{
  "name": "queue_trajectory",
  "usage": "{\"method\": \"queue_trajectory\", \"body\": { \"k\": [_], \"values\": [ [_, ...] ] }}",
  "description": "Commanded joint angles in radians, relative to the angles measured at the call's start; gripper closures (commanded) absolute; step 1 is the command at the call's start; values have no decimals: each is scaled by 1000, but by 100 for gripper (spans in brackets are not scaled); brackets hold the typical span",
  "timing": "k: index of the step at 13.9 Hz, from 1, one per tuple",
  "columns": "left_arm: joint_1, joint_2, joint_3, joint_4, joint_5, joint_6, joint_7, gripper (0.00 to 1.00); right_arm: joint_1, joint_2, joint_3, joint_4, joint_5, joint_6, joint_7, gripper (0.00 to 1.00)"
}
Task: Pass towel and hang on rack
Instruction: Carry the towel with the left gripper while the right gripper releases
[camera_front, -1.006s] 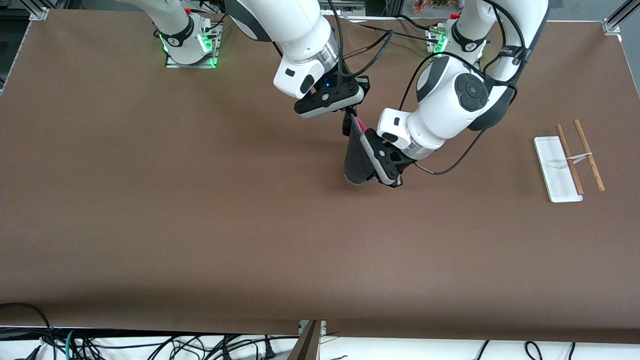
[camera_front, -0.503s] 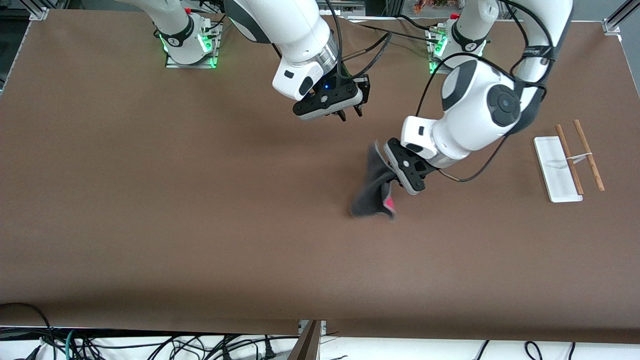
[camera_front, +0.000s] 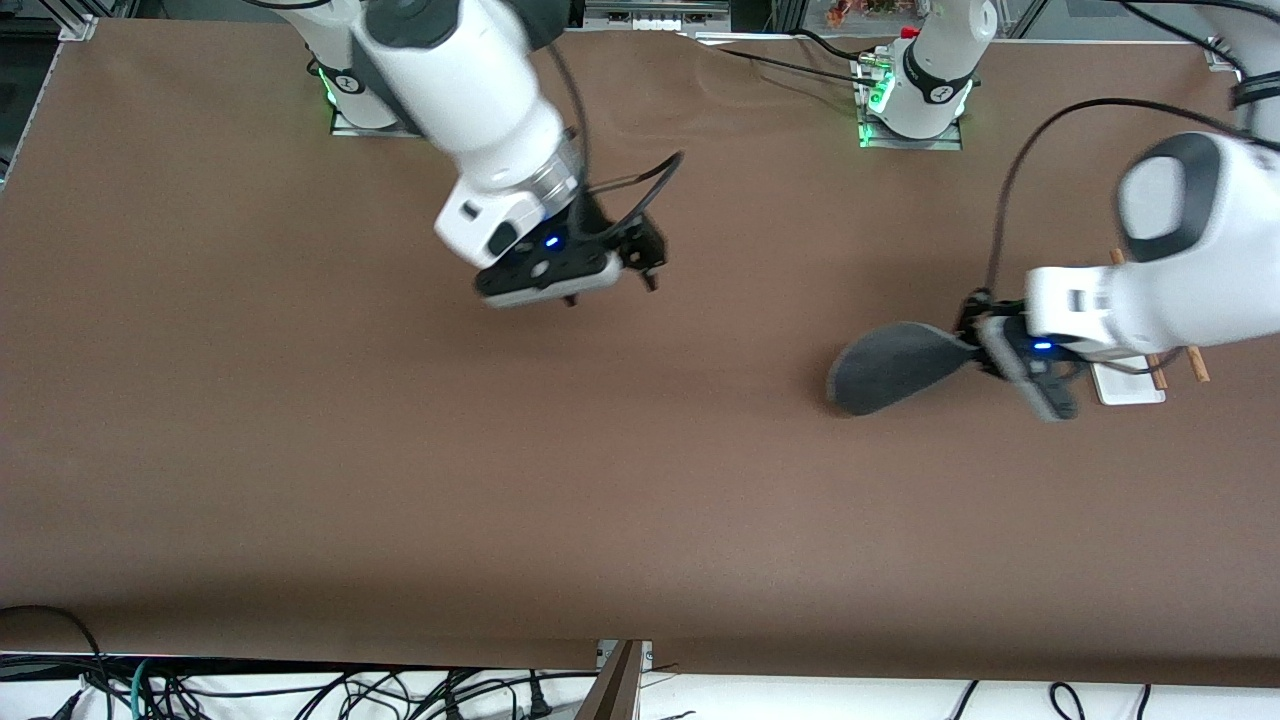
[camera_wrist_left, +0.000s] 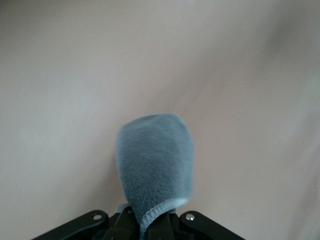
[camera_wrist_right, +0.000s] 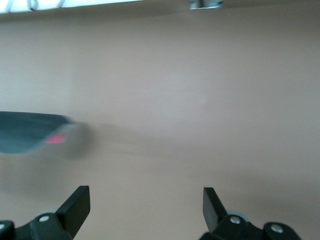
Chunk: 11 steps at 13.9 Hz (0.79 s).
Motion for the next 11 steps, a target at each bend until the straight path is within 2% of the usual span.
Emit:
{"method": "queue_trajectory", "body": {
  "k": [1,3,5,7,9,11],
  "values": [
    [182,-8,-9,-6,-30,-120,136,100,-104,-12,9,9,-8,-88,-156,0],
    [302,-6,-2,-7,-16,-185,149,100,-204,-12,8,9,-8,-108,-185,0],
    [404,-6,-1,-4,49,-227,179,100,-293,-36,8,11,-10,-111,-184,0],
    [487,2,0,-10,60,-236,303,100,-371,-58,5,11,-11,-114,-181,0],
    [569,26,0,-10,62,-245,392,100,-414,-81,-46,9,-6,-114,-187,0],
    [619,38,0,-7,63,-251,452,100,-436,-127,-124,-8,-6,-155,-189,0]
  ]
}}
